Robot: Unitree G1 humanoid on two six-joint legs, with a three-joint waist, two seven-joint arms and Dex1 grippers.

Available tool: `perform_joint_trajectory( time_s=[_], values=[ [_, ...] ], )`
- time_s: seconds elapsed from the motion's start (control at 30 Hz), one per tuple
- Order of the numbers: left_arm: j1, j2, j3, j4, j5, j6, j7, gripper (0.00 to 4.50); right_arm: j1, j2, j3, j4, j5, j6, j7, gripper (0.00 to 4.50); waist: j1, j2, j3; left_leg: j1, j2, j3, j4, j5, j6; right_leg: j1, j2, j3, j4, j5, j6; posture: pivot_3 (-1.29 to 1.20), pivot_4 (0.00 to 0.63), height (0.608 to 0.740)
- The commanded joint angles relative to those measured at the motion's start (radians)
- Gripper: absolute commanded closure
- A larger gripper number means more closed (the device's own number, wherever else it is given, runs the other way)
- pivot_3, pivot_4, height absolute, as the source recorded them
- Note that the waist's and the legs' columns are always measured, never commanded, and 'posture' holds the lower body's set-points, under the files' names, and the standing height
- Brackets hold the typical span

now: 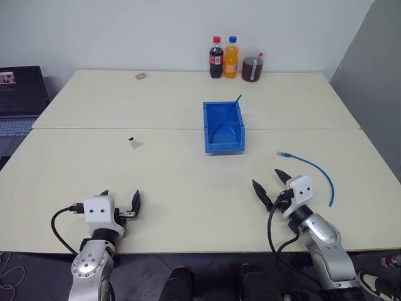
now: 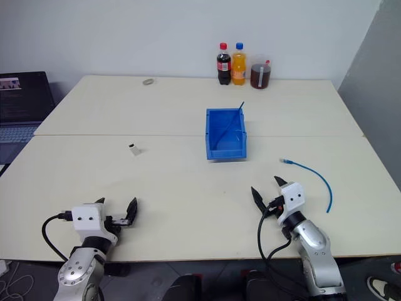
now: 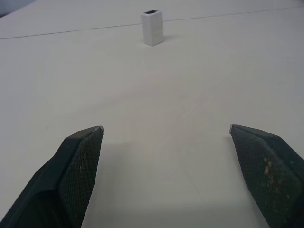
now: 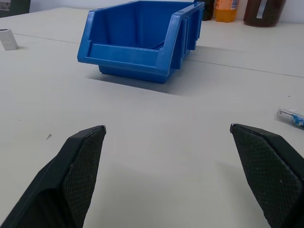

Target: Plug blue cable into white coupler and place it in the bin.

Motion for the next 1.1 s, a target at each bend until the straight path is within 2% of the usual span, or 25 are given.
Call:
perform_joint_trajectory(
  time_s=[0.03, 0.17, 0.3, 0.4, 0.6, 0.7, 0.87, 1.1],
  values=[
    [0.013, 0.054, -0.033, -0.045, -0.031, -0.060, -0.124, 0.00, -0.011, -0.004, -0.023, -0.016, 0.015, -0.024, 0.000, 0.04, 0.000, 0.000, 0.000, 0.000, 0.000, 0.000, 0.000, 0.000, 0.000, 0.000, 0.000, 0.000, 0.000, 0.000, 0.000, 0.00, 0.150, 0.740],
    [-0.001, 0.093, -0.100, -0.110, -0.054, -0.045, -0.217, 0.00, -0.017, -0.022, -0.058, -0.025, 0.037, -0.019, 0.007, 0.04, 0.001, 0.000, 0.000, 0.000, 0.000, 0.000, 0.000, 0.000, 0.000, 0.000, 0.000, 0.000, 0.000, 0.000, 0.000, 0.00, 0.150, 0.740],
    [-0.073, 0.172, -0.202, -0.178, -0.053, 0.013, -0.334, 0.00, -0.038, -0.085, -0.128, -0.052, 0.089, 0.017, 0.038, 0.04, 0.003, 0.000, 0.000, 0.000, 0.000, 0.000, 0.000, 0.000, 0.000, 0.000, 0.000, 0.000, 0.000, 0.000, 0.000, 0.00, 0.150, 0.740],
    [-0.178, 0.210, -0.260, -0.215, -0.103, 0.142, -0.383, 0.00, -0.065, -0.175, -0.185, -0.065, 0.133, 0.072, 0.086, 0.04, 0.002, 0.001, 0.000, 0.000, 0.000, 0.000, 0.000, 0.000, 0.000, 0.000, 0.000, 0.000, 0.000, 0.000, 0.000, 0.00, 0.150, 0.740],
    [-0.341, 0.290, -0.356, -0.270, -0.165, 0.370, -0.476, 0.00, -0.144, -0.401, -0.254, -0.022, 0.229, 0.296, 0.214, 0.04, -0.004, 0.001, 0.000, 0.000, 0.000, 0.000, 0.000, 0.000, 0.000, 0.000, 0.001, 0.001, 0.000, 0.000, 0.000, 0.00, 0.150, 0.740],
    [-0.392, 0.311, -0.388, -0.271, -0.140, 0.382, -0.494, 0.00, -0.192, -0.476, -0.255, 0.011, 0.263, 0.409, 0.257, 0.04, -0.005, 0.001, 0.001, 0.000, 0.000, 0.001, 0.000, 0.000, 0.000, 0.000, 0.001, 0.001, 0.000, 0.000, -0.001, 0.00, 0.150, 0.740],
    [-0.439, 0.295, -0.424, -0.288, -0.176, 0.440, -0.509, 0.00, -0.409, -0.612, -0.085, 0.329, 0.122, 0.407, 0.430, 0.04, -0.004, 0.001, 0.001, 0.000, -0.001, 0.002, 0.000, 0.000, 0.000, 0.000, 0.001, 0.001, 0.000, 0.000, 0.000, 0.00, 0.150, 0.740],
    [-0.461, 0.310, -0.446, -0.336, -0.210, 0.504, -0.552, 0.00, -0.780, -0.585, 0.080, 0.834, -0.045, 0.274, 0.586, 0.04, -0.006, 0.001, 0.002, -0.001, 0.000, 0.003, 0.000, 0.000, 0.000, -0.002, 0.001, 0.002, 0.000, 0.002, -0.003, 0.00, 0.150, 0.740]
  ],
)
